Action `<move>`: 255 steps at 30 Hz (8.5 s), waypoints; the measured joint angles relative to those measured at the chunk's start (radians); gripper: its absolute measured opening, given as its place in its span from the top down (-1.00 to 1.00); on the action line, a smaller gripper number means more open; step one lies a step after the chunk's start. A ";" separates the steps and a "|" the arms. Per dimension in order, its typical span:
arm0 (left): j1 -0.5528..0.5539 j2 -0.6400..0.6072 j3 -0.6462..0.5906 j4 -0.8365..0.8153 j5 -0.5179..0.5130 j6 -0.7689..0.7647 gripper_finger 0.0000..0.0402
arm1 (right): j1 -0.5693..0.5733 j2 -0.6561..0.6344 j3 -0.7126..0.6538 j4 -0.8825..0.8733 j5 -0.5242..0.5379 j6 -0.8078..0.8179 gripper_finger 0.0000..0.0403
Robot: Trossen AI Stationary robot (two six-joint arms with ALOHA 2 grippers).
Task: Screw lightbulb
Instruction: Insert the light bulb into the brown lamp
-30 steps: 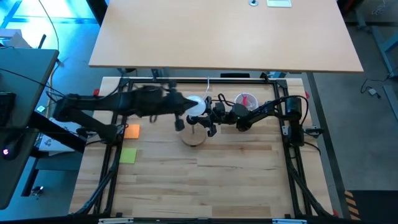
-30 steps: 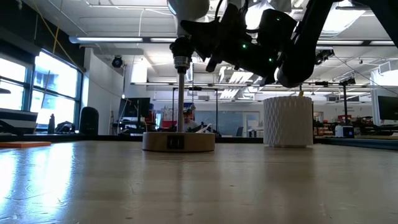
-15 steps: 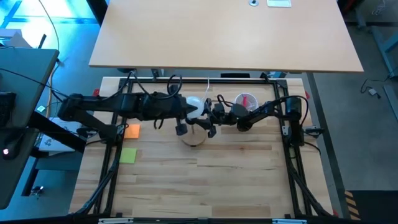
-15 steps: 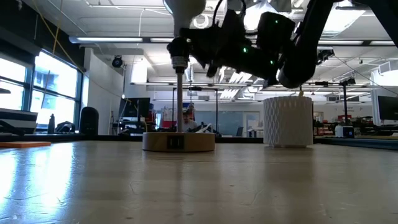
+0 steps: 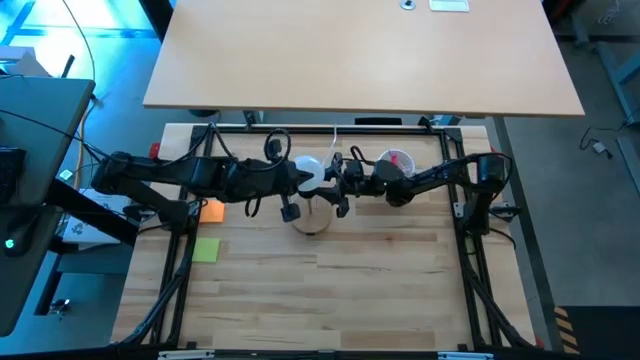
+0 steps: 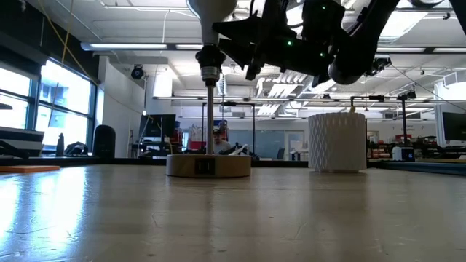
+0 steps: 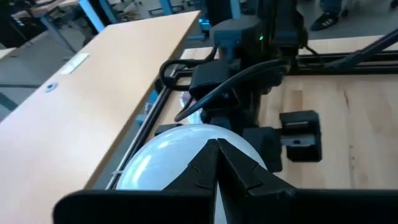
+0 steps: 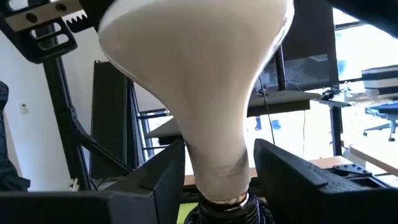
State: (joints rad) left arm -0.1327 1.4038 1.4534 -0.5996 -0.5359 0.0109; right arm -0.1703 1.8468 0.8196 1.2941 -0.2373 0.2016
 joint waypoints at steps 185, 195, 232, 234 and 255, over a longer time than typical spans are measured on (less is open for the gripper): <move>0.083 0.034 -0.891 1.674 0.265 0.130 -0.04 | -0.037 -0.005 0.163 0.045 -0.360 -0.076 0.34; 0.078 0.096 -0.804 1.628 0.215 0.113 -0.04 | -0.038 -0.008 0.159 0.009 -0.347 -0.095 0.34; 0.092 -0.111 -0.800 1.102 0.379 -0.077 0.53 | -0.069 -0.070 0.364 -0.744 -0.642 -0.359 0.17; 0.090 -0.111 -0.800 1.095 0.373 -0.080 0.53 | -0.071 -0.069 0.364 -0.747 -0.645 -0.354 0.34; -0.003 -0.142 -0.828 0.904 -0.143 -0.095 -0.15 | -0.242 -0.079 0.367 -0.684 -0.785 -0.232 0.34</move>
State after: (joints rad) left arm -0.1359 1.2617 0.6256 0.3043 -0.6788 -0.0843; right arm -0.4121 1.7678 1.1870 0.6097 -1.0224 -0.0304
